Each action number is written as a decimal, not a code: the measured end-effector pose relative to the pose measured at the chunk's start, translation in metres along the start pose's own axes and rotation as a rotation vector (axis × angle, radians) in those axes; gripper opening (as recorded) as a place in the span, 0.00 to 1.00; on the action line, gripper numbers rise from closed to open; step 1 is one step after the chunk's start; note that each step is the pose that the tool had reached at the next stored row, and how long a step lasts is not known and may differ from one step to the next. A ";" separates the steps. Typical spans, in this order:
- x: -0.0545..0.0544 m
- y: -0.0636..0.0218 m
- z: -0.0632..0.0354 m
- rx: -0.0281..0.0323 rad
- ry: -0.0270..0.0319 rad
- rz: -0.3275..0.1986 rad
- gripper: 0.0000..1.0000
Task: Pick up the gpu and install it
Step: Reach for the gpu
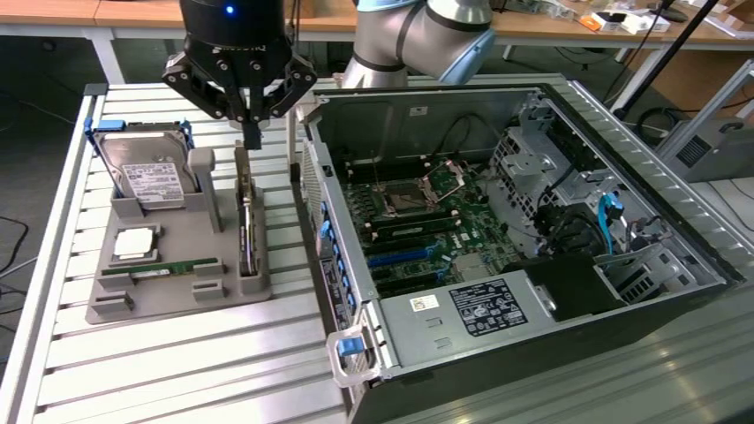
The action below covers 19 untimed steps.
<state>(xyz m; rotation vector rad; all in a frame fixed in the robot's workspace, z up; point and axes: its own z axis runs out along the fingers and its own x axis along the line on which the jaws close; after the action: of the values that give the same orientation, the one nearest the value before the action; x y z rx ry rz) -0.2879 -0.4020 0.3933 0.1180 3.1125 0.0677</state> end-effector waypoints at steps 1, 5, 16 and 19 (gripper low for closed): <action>0.001 -0.0001 0.0000 0.0000 0.0000 0.000 0.11; 0.002 -0.0004 -0.0001 0.0001 0.0000 0.000 0.11; 0.005 -0.0009 -0.0002 0.0001 0.0000 0.000 0.11; 0.007 -0.0011 -0.0002 0.0000 0.0000 0.000 0.11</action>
<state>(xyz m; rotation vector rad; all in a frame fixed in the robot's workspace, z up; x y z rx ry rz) -0.2947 -0.4025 0.3933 0.1181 3.1125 0.0676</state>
